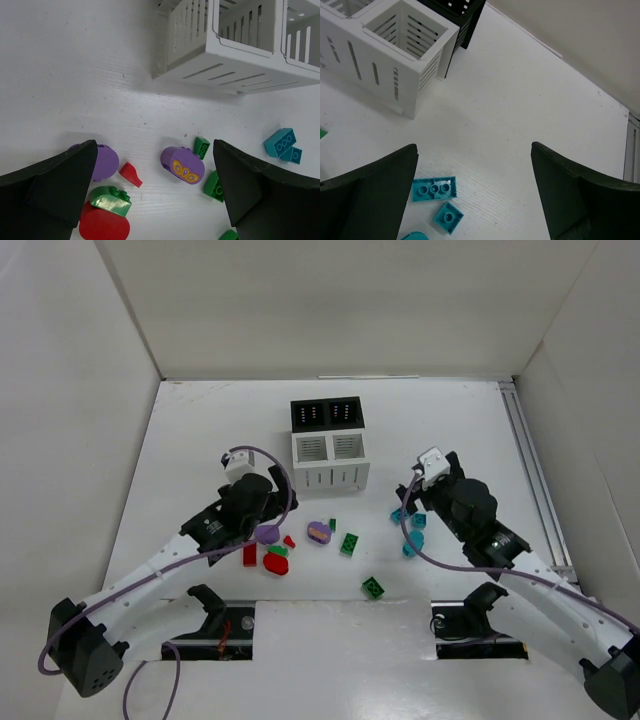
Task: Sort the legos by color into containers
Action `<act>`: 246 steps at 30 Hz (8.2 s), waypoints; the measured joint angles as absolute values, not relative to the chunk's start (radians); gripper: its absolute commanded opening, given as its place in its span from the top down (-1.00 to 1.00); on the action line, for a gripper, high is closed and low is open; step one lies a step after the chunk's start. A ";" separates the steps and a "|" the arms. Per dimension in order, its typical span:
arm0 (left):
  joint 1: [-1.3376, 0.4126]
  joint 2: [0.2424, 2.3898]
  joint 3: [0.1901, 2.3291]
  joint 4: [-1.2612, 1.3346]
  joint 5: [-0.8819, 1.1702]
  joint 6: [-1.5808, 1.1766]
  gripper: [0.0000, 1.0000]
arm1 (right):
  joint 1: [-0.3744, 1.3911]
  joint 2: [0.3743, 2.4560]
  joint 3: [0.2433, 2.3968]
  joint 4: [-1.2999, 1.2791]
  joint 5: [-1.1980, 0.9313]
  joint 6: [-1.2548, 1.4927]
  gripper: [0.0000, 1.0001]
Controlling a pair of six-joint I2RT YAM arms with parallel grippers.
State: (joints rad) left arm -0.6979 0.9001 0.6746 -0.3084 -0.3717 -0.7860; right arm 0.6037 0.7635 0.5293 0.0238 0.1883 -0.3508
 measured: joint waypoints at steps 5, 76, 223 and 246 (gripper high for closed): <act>-0.739 0.904 0.689 -0.319 -0.395 -0.791 -1.00 | 0.604 0.721 0.529 0.000 0.244 -0.279 -0.98; -0.752 0.804 0.584 -0.220 -0.348 -0.704 -1.00 | 0.366 1.481 0.710 -0.087 -0.307 -0.239 0.01; -0.752 0.911 0.590 -0.146 -0.248 -0.658 -1.00 | 0.413 1.126 0.662 -0.416 0.112 -0.012 -0.97; -0.752 0.919 0.589 -0.147 -0.244 -0.673 -1.00 | 0.385 1.216 0.532 -0.216 0.099 0.097 0.45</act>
State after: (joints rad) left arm -0.7517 0.9188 0.5892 -0.1471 -0.2436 -0.6731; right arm 0.3855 1.2160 0.5323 -0.2157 0.0990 0.0975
